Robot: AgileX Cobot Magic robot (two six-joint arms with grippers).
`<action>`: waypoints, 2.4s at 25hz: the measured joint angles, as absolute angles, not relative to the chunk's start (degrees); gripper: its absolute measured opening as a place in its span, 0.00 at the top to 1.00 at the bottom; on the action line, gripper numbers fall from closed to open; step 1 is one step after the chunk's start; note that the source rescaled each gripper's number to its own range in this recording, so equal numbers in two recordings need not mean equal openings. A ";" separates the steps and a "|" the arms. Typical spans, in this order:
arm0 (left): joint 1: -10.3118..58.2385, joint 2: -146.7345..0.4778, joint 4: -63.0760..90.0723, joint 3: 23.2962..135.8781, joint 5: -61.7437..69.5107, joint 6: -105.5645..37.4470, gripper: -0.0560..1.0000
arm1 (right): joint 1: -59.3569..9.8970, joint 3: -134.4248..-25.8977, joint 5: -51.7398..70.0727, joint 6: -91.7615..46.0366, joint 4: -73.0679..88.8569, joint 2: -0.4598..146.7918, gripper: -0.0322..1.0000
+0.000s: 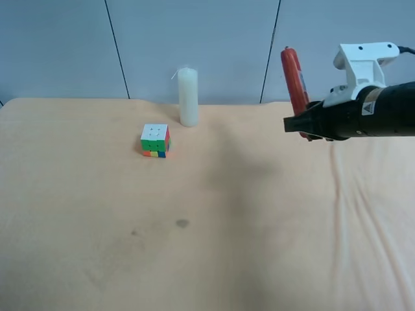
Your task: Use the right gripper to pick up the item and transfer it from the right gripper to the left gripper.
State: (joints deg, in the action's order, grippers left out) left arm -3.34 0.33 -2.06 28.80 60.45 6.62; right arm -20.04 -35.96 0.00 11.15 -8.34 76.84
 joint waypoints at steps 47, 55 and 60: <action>-3.34 0.33 -2.06 28.80 60.45 6.62 0.00 | -38.81 -50.55 1.92 4.49 -32.21 76.94 0.96; -3.34 0.33 -2.06 28.80 60.45 6.62 0.00 | -38.81 -50.55 1.92 4.49 -32.21 76.94 0.96; -3.34 0.33 -2.06 28.80 60.45 6.62 0.00 | -38.81 -50.55 1.92 4.49 -32.21 76.94 0.96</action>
